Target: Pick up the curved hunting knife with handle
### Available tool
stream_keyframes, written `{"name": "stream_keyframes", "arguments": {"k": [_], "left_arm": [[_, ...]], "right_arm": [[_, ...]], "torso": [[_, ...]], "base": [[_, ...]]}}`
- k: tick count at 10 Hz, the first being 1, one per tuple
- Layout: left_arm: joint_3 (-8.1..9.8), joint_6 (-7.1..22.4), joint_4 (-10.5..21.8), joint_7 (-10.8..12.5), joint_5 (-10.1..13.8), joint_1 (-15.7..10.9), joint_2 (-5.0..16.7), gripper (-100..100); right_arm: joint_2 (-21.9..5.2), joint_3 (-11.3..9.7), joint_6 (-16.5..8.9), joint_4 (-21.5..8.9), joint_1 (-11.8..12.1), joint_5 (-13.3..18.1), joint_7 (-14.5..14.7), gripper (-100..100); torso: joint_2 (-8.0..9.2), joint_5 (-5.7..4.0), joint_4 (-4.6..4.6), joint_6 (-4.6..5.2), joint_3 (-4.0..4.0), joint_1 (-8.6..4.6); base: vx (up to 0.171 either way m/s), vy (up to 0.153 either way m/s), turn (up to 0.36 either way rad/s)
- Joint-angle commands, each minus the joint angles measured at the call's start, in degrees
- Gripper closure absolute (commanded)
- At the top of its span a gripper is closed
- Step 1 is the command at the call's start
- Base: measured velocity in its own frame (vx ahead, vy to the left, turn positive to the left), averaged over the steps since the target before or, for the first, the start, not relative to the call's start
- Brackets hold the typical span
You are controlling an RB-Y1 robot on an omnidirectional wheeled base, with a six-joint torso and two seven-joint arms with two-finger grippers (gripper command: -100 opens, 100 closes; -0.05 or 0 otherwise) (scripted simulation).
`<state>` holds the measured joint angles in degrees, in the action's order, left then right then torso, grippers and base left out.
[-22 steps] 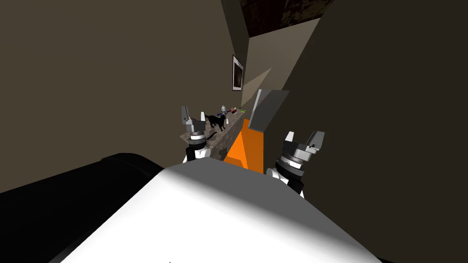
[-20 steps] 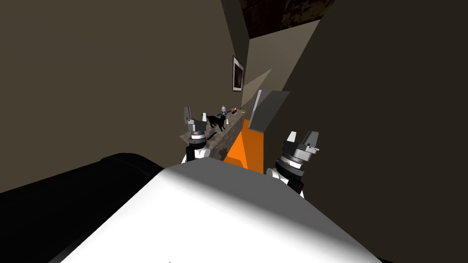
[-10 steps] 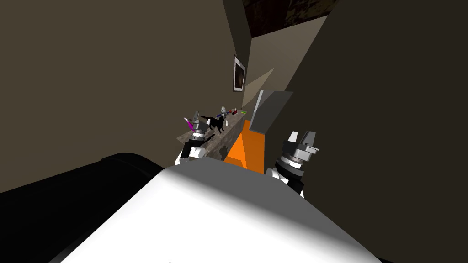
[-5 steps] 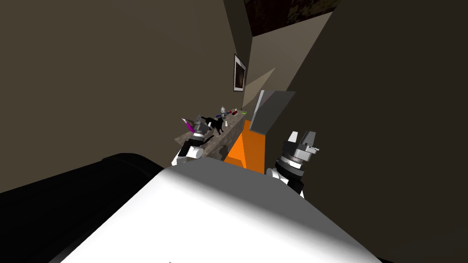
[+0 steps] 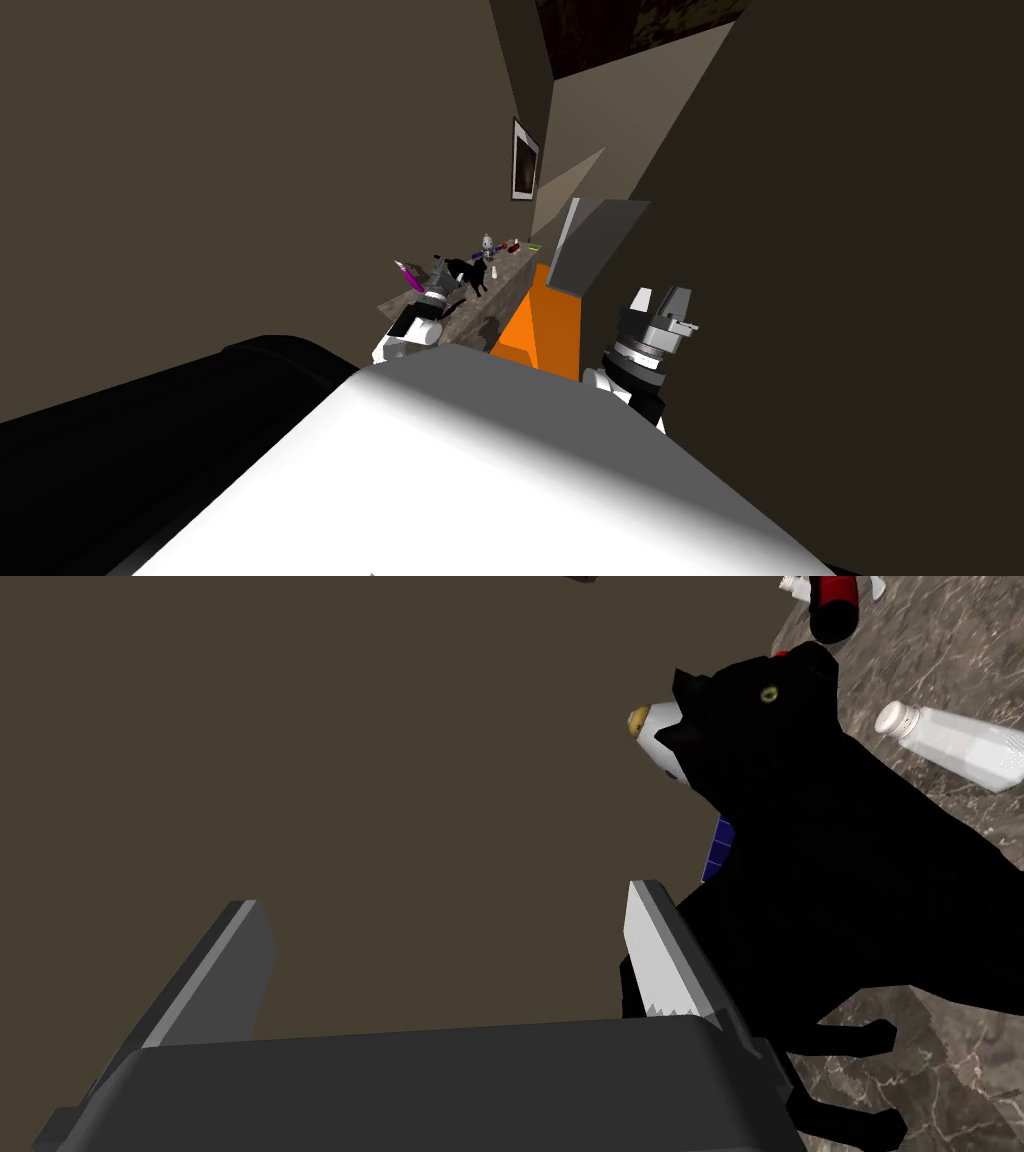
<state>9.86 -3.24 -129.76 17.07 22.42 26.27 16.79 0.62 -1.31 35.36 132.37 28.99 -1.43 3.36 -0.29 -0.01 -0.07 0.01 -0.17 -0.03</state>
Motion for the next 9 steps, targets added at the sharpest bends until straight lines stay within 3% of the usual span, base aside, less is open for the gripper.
{"name": "stream_keyframes", "arguments": {"k": [1,2,4,7,9], "left_arm": [[0.27,2.01,-0.10,0.32,0.33,0.18,0.30,-100],[1.25,3.93,0.69,1.90,1.99,0.29,1.70,-100],[1.25,6.05,0.69,1.90,1.99,0.29,1.70,-100],[3.26,11.81,2.37,5.18,5.38,0.55,4.49,-100],[3.26,14.48,2.37,5.18,5.38,0.55,4.49,-100]], "right_arm": [[0.00,0.00,0.00,0.00,0.00,0.00,0.00,0],[0.00,0.00,0.00,0.00,0.00,0.00,0.00,0],[0.00,0.00,0.00,0.00,0.00,0.00,0.00,0],[0.00,0.00,0.00,0.00,0.00,0.00,0.00,0],[0.00,0.00,0.00,0.00,0.00,0.00,0.00,0]], "torso": [[0.00,0.00,0.00,0.00,0.00,0.00],[0.12,0.00,0.02,0.00,0.06,0.03],[0.10,0.00,0.02,0.00,0.06,-0.01],[0.05,0.00,0.01,0.00,0.03,0.01],[0.01,0.00,0.00,-0.01,0.01,-0.01]], "base": [[0.032,-0.005,-0.005],[0.053,-0.018,0.026],[0.038,-0.011,0.012],[0.069,-0.016,0.025],[0.054,-0.013,0.011]]}}
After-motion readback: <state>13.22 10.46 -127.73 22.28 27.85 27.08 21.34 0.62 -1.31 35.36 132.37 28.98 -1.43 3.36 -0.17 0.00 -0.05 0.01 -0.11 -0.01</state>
